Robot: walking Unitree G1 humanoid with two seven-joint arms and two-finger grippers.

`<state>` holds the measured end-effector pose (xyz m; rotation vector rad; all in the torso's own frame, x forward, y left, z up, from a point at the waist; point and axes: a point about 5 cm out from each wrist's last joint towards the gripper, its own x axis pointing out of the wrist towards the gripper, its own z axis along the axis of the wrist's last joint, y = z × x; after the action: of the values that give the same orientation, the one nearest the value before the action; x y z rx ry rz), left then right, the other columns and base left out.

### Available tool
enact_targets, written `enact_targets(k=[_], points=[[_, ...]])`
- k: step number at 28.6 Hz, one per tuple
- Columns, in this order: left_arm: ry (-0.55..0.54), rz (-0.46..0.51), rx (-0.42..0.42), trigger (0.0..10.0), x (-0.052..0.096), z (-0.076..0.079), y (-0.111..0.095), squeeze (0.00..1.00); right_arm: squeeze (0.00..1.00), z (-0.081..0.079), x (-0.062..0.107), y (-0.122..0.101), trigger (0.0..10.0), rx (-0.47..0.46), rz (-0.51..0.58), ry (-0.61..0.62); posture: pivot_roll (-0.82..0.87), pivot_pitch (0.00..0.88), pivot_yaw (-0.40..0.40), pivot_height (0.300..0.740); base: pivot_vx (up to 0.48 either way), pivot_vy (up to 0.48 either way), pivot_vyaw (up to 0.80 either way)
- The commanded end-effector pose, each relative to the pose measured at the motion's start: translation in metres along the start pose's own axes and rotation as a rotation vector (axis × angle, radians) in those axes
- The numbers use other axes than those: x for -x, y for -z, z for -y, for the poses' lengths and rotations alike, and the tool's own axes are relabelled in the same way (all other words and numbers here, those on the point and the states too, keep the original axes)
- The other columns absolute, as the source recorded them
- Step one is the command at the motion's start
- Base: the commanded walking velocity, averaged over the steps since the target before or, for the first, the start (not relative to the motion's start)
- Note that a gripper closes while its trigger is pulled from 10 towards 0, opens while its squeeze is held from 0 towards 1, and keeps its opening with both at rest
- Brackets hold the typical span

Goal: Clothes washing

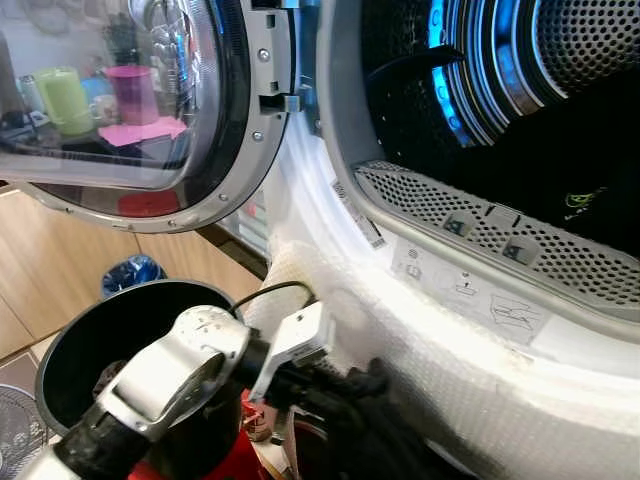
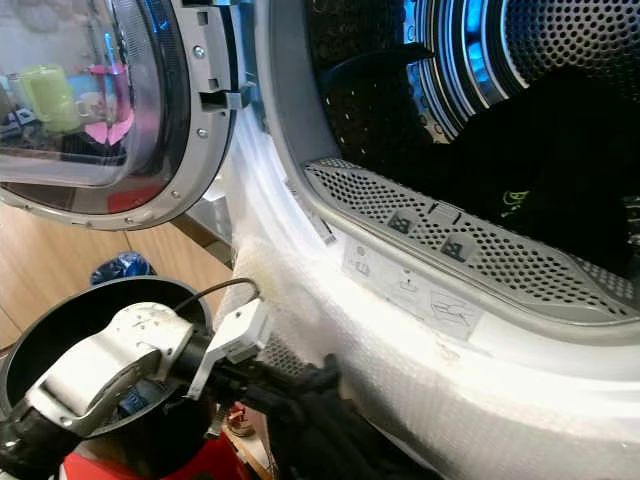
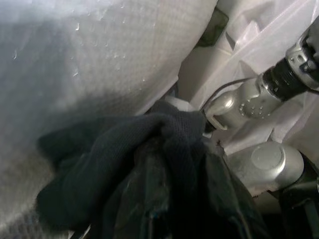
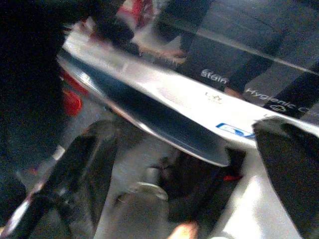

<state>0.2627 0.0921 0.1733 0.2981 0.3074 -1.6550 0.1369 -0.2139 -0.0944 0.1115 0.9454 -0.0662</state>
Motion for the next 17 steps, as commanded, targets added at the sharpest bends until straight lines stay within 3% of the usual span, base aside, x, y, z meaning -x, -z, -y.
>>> enact_targets(k=[1, 3, 6, 8, 9, 13, 14, 15, 16, 17], points=[[-0.013, -0.001, -0.031, 0.0, 0.001, 0.001, -0.004, 0.00, 0.00, -0.001, 0.003, 0.002, 10.0, 0.126, 0.002, -0.084, 0.24, 0.001, -0.057, 0.740, 0.000, 0.000, 0.00], [-0.023, -0.004, -0.014, 0.0, 0.002, 0.003, 0.001, 0.00, 0.00, 0.005, 0.013, 0.008, 10.0, 0.332, 0.017, -0.232, 0.23, 0.002, -0.063, 0.740, 0.000, 0.000, 0.00], [-0.018, -0.016, -0.006, 0.0, 0.000, 0.004, 0.006, 0.00, 0.00, 0.012, 0.025, 0.010, 10.0, 0.455, 0.042, -0.387, 0.23, 0.003, -0.065, 0.740, 0.000, 0.000, 0.00], [-0.016, -0.016, -0.002, 0.0, -0.001, 0.004, 0.007, 0.00, 0.00, 0.012, 0.030, 0.008, 10.0, 0.482, 0.068, -0.451, 0.23, 0.003, -0.065, 0.740, 0.000, 0.000, 0.00], [0.001, -0.019, 0.007, 0.0, -0.003, 0.006, 0.009, 0.00, 0.00, 0.009, 0.040, 0.000, 10.0, 0.492, 0.120, -0.556, 0.21, 0.001, -0.073, 0.740, 0.000, 0.000, 0.00], [0.021, -0.029, 0.028, 0.0, -0.007, 0.007, 0.016, 0.00, 0.00, 0.002, 0.058, -0.022, 10.0, 0.433, 0.218, -0.676, 0.19, 0.000, -0.070, 0.740, 0.000, 0.000, 0.00], [0.041, -0.034, 0.045, 0.0, -0.009, 0.010, 0.021, 0.00, 0.76, -0.002, 0.069, -0.032, 10.0, 0.377, 0.271, -0.735, 0.19, 0.000, -0.069, 0.740, 0.000, 0.000, 0.00], [0.047, -0.034, 0.049, 0.0, -0.010, 0.011, 0.021, 0.00, 0.76, -0.003, 0.072, -0.034, 10.0, 0.367, 0.280, -0.749, 0.19, 0.000, -0.068, 0.740, 0.000, 0.000, 0.00], [0.052, -0.038, 0.052, 0.0, -0.011, 0.012, 0.023, 0.00, 1.00, -0.004, 0.078, -0.036, 10.0, 0.360, 0.298, -0.772, 0.19, 0.000, -0.068, 0.740, 0.000, 0.000, 0.00], [0.054, -0.041, 0.053, 0.0, -0.012, 0.012, 0.024, 0.00, 1.00, -0.005, 0.083, -0.037, 10.0, 0.359, 0.309, -0.788, 0.18, 0.000, -0.068, 0.740, 0.000, 0.000, 0.00]])
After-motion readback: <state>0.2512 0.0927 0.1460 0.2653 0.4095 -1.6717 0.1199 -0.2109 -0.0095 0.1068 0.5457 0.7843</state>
